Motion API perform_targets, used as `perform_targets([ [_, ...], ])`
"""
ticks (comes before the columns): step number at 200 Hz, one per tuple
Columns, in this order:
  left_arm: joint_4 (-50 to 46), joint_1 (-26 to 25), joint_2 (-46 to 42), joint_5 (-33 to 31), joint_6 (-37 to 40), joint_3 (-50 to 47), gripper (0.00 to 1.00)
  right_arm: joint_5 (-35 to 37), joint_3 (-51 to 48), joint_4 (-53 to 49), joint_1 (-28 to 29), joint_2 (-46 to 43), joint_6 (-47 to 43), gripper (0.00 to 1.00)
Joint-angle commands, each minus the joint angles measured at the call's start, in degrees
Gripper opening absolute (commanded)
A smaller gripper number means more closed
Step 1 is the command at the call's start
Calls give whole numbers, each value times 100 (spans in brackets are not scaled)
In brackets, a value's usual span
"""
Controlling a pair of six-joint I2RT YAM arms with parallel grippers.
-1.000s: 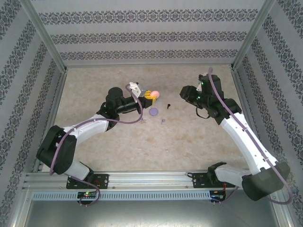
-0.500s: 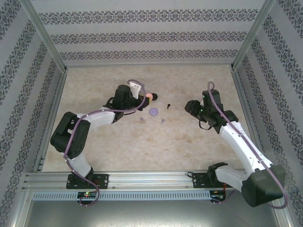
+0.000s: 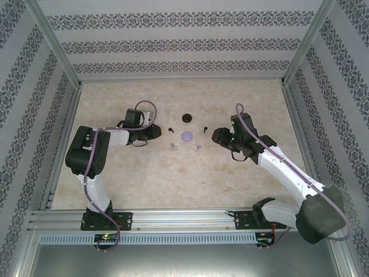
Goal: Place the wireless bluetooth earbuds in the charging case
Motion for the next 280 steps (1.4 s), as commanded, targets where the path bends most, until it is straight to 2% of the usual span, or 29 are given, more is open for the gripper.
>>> perform_targets([
  [1,-558,101,219,215,-29,145,0,188,303,10,214,157,-23,50],
  [9,-638,145,262,150,-29,164,0,243,368,-32,299,223,-26,51],
  [26,-832,246,281,-52,-34,208,13,394,490,-123,484,337,-39,54],
  [46,-1109,349,267,-275,40,301,37,573,650,-264,683,426,-45,58],
  [76,-1315,562,133,-491,116,303,65,793,880,-417,874,554,-57,60],
  [103,-1444,805,-201,-620,189,255,79,883,1175,-520,931,835,-166,60],
  [134,-1622,1001,-930,-666,260,248,85,948,1703,-740,944,1453,-425,61],
  [138,-1651,1010,-1034,-667,271,263,89,961,1777,-766,950,1548,-461,61],
  [140,-1665,1008,-1087,-672,283,274,98,958,1816,-786,951,1602,-489,61],
  [142,-1677,1010,-1142,-684,293,292,100,958,1848,-800,947,1653,-505,61],
  [193,-1577,1004,-2693,-713,233,398,100,1083,2909,-1223,1067,3127,-584,65],
  [217,-1361,1006,-3222,-1054,-65,343,99,1276,3648,-1613,1237,3837,-572,69],
  [236,-1121,1010,-3506,-1397,-399,181,99,1428,4252,-1997,1362,4379,-515,72],
  [280,-916,1002,-3672,-1402,-574,43,100,1827,5354,-2759,1482,5359,-292,73],
])
